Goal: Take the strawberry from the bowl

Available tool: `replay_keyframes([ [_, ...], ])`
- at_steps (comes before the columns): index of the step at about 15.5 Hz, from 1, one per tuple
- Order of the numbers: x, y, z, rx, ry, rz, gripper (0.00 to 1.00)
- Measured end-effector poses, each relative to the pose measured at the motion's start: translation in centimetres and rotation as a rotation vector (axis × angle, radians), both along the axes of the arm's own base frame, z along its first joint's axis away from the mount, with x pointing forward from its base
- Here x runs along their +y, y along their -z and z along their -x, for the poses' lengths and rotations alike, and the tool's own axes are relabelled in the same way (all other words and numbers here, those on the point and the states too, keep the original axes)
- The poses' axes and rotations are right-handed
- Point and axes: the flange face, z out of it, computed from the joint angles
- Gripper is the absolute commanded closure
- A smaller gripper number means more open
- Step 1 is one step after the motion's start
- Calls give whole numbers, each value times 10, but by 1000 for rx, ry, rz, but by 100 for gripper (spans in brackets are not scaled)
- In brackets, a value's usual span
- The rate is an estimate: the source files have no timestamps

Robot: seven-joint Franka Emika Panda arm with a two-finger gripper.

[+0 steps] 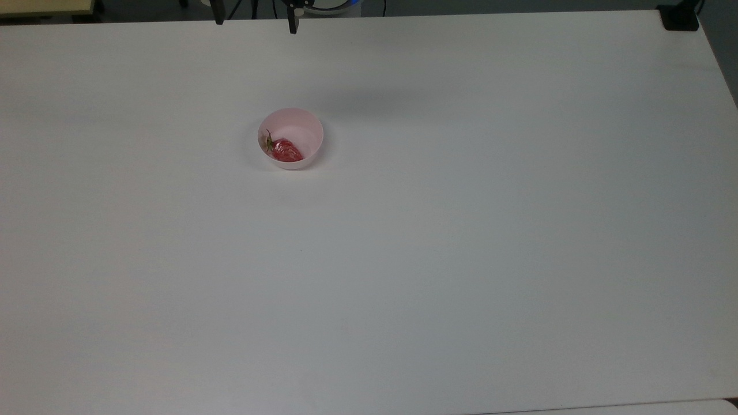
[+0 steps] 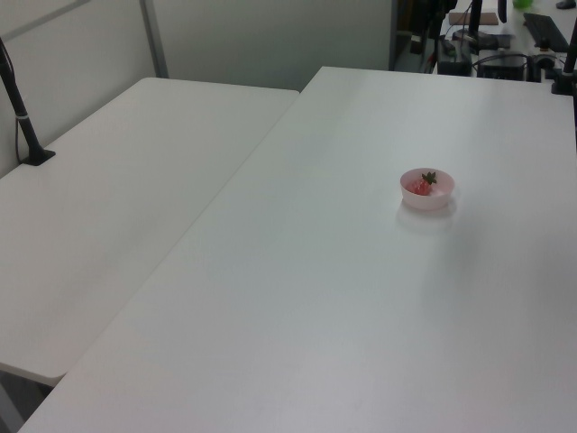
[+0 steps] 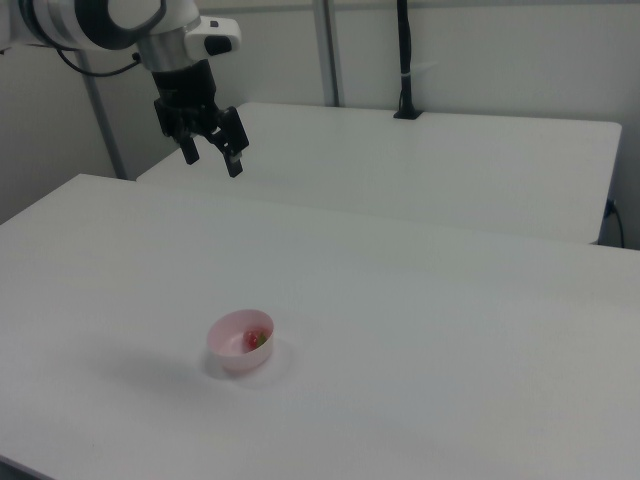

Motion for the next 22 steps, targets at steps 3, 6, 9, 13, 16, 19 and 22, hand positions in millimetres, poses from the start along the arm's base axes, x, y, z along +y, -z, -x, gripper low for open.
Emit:
replay_keyframes([
  [3,0,0,0,0,0,0,0],
  [6,0,0,0,0,0,0,0],
  [9,0,0,0,0,0,0,0],
  [13,0,0,0,4,0,0,0],
  [16,0,2,2,17,0,-1,0],
  [19,0,5,4,46,-49,2,0],
  [22,0,18,9,112,-169,5,0],
])
